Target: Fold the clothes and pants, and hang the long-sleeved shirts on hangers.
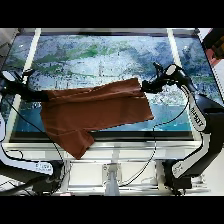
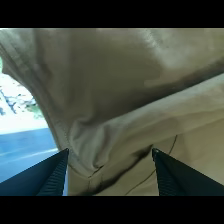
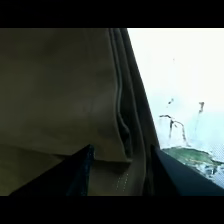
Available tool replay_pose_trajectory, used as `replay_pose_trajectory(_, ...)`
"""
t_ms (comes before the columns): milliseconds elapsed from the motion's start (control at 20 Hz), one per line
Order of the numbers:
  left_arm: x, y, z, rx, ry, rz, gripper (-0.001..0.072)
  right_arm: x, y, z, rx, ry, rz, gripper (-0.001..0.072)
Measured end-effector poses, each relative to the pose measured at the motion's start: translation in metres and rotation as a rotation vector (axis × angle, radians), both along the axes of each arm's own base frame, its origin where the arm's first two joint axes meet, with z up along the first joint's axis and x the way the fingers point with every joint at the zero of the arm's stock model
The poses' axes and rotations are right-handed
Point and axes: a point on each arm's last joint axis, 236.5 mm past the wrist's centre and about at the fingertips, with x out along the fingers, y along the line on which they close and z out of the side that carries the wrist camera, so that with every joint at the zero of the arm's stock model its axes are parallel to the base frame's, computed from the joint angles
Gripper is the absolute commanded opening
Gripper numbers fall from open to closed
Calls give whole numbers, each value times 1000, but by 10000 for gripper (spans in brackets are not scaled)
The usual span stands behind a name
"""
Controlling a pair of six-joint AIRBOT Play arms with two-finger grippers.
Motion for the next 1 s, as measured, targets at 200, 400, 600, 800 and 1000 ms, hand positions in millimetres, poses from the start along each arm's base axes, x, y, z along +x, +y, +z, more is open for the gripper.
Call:
replay_pose_trajectory(200,-10,-7,0,-15,44,-18,610,5,-8,14,-38,-29,28,409)
replay_pose_trajectory(400,-30,10,4,39,124,57,609,10,-31,42,-69,-54,27,409)
replay_pose_trajectory(600,-40,32,31,92,111,193,564,6,-60,80,-78,-77,-4,397)
replay_pose_trajectory(800,-45,22,80,45,-7,292,540,-12,-95,116,-87,-85,-56,396)
replay_pose_trajectory(1000,-59,7,133,31,-180,334,540,-56,-119,141,-107,-72,-80,259)
